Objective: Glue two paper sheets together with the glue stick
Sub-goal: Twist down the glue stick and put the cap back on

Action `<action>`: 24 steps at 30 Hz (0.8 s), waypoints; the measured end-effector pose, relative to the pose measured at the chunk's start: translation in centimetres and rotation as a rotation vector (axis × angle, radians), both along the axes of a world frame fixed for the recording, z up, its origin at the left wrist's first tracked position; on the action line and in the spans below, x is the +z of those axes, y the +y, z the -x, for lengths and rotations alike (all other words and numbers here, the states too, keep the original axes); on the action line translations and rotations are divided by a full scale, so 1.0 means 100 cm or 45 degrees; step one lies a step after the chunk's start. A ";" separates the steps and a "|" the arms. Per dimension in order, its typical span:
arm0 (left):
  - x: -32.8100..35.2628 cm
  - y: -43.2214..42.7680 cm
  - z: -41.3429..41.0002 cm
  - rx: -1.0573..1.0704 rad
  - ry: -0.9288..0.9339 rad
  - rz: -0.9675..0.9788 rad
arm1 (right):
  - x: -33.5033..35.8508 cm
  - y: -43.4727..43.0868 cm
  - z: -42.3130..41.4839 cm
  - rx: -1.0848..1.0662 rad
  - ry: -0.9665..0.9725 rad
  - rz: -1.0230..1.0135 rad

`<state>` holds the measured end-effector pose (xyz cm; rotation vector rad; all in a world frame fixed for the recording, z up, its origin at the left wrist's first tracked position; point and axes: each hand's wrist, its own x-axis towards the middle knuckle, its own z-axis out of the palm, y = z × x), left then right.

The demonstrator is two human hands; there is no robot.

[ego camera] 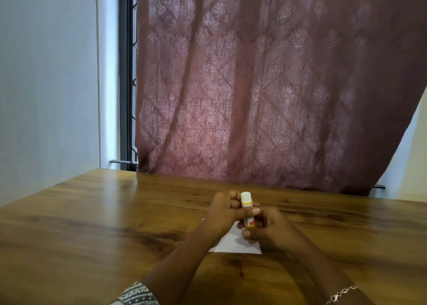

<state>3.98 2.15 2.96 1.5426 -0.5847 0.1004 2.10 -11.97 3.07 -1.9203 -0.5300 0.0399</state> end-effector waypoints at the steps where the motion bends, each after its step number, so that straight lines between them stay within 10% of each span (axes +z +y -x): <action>1: 0.000 0.000 0.000 0.000 -0.003 -0.009 | 0.000 -0.001 0.000 0.058 0.048 -0.040; 24: -0.001 -0.003 0.000 0.018 -0.049 -0.033 | -0.002 -0.006 -0.007 0.059 0.027 -0.101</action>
